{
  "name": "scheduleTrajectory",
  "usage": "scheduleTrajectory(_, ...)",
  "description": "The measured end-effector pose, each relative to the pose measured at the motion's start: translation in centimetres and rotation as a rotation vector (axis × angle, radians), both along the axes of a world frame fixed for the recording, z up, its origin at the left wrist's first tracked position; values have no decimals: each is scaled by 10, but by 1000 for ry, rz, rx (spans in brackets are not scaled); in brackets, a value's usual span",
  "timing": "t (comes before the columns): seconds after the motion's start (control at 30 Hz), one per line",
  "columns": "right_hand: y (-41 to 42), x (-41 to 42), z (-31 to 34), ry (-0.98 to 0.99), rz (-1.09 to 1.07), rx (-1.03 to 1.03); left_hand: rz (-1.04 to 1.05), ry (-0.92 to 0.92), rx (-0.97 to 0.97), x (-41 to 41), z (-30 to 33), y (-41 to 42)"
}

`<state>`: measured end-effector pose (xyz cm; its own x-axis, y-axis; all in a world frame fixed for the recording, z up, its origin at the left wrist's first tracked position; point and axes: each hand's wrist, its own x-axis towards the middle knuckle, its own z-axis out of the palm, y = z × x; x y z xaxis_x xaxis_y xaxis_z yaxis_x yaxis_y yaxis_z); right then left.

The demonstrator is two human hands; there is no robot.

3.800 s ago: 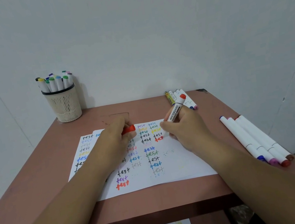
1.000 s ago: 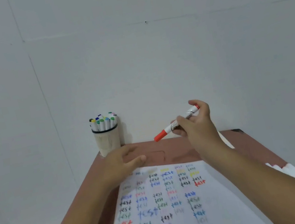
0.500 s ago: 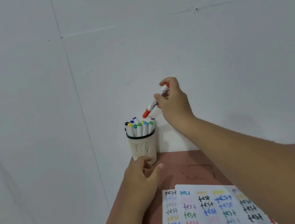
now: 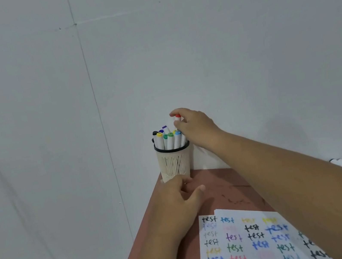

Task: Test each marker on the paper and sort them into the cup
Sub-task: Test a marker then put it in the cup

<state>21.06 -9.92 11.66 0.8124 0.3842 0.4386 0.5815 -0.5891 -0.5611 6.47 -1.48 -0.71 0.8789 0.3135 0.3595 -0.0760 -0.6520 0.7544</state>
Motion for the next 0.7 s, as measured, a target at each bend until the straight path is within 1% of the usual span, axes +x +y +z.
scheduleTrajectory(0.13, -4, 1, -2, 28, 37, 46, -11, 10, 14, -2, 1, -2)
scheduleTrajectory(0.3, -9, -5, 3, -1, 7, -122, -28, 12, 30, -6, 4, -5)
scheduleTrajectory(0.4, -21, -8, 7, -12, -5, -88, -37, 13, 39, -8, 5, -6)
scheduleTrajectory(0.53, -61, -16, 14, -35, 10, -37, -46, 1, 65, -12, 11, -7)
scheduleTrajectory(0.63, -107, -29, 21, 23, 30, -17, -94, -24, 96, -14, 16, -17)
scheduleTrajectory(0.7, -141, -36, 25, 44, -21, -13, -148, -64, 72, -12, 15, -32)
